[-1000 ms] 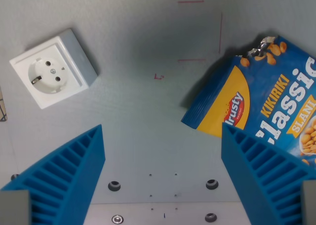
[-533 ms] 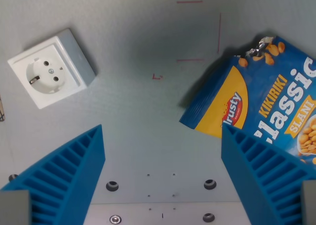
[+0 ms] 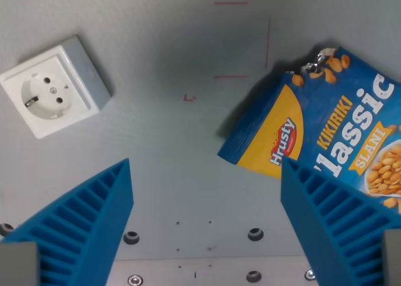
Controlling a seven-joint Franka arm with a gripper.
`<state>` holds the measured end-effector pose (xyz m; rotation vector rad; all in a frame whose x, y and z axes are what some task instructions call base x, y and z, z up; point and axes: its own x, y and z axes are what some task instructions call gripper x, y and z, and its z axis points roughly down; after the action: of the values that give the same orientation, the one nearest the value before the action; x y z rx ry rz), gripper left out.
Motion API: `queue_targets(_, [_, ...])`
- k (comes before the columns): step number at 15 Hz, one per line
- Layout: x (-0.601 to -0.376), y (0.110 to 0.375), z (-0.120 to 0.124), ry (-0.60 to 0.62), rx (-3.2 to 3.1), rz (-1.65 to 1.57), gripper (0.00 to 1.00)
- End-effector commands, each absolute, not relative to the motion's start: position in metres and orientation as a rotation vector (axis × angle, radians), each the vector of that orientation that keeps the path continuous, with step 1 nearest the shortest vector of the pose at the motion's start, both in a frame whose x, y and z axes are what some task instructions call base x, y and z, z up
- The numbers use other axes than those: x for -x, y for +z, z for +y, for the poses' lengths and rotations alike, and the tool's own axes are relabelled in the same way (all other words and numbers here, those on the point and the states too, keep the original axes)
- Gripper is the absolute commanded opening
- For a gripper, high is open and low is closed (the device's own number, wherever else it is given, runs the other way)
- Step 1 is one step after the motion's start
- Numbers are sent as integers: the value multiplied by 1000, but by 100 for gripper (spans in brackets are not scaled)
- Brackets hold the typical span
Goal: Rotate around gripper negative x
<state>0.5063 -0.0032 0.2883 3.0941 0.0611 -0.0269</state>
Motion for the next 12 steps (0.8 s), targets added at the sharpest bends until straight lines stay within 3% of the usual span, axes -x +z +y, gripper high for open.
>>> queue_targets(1, [-506,290,0,-15,-2919,42,100])
queue_targets(12, [-506,290,0,-12,-2772,41,100])
